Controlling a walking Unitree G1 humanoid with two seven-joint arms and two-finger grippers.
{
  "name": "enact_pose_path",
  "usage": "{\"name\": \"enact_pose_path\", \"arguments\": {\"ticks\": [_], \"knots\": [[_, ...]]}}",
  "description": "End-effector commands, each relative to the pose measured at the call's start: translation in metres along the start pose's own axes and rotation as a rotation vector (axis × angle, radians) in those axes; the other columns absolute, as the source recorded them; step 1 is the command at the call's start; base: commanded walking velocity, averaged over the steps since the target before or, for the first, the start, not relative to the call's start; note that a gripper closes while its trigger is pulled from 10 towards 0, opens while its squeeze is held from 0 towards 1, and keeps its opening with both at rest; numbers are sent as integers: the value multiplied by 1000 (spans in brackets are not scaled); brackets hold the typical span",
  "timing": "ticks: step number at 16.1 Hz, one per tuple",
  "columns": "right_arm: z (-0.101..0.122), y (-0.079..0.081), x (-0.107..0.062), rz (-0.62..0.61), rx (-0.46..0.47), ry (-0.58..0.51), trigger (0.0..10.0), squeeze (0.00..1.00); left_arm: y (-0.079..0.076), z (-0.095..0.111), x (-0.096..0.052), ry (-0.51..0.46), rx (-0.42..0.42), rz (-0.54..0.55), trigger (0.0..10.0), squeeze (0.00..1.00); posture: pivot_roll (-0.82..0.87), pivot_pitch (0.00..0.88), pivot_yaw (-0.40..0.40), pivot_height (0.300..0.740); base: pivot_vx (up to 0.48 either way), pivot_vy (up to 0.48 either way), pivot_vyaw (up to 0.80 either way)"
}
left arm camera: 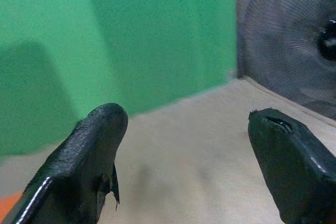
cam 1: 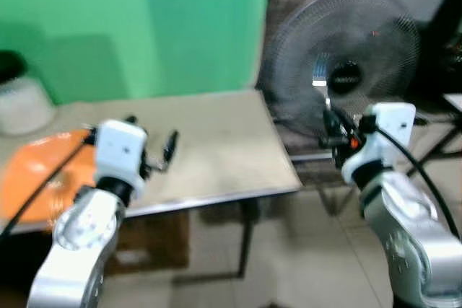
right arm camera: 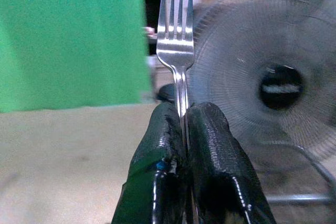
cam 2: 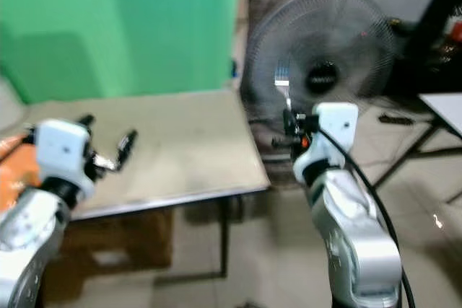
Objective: Setting the table
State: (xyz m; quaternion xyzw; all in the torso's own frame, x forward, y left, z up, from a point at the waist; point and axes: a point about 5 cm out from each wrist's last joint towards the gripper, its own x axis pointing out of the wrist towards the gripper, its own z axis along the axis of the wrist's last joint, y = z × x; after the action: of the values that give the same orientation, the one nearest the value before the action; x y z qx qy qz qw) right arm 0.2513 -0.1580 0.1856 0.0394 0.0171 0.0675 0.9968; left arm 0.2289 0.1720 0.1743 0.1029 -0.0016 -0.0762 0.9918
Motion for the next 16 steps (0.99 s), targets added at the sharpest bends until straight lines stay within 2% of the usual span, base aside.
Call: {"name": "enact_pose_path", "arguments": {"ticks": [1,5,9,12,14,16], "knots": [[-1,-7,-1,-48,-12,3,10000,0,-3,0,2,3,-26,-7,10000,0,50,0,-7,740,0,0,-800],[-1,-7,-2,-57,-7,13,10000,0,-1,-7,3,47,-140,70,10000,0,38,0,-4,740,0,0,-800],[-3,-10,-2,-87,-18,20,10000,0,-1,-7,3,48,-168,56,10000,0,31,0,-2,740,0,0,-800],[-5,-13,-3,-101,-23,36,10000,0,-4,-5,5,31,-135,47,10000,0,25,0,4,740,0,0,-800],[-6,-14,-3,-108,-30,44,10000,0,4,-6,5,31,-97,96,10000,0,27,0,3,740,0,0,-800],[-10,-17,-3,-133,-39,69,10000,0,7,-4,5,22,-81,101,10000,0,35,0,-5,740,0,0,-800]]}}
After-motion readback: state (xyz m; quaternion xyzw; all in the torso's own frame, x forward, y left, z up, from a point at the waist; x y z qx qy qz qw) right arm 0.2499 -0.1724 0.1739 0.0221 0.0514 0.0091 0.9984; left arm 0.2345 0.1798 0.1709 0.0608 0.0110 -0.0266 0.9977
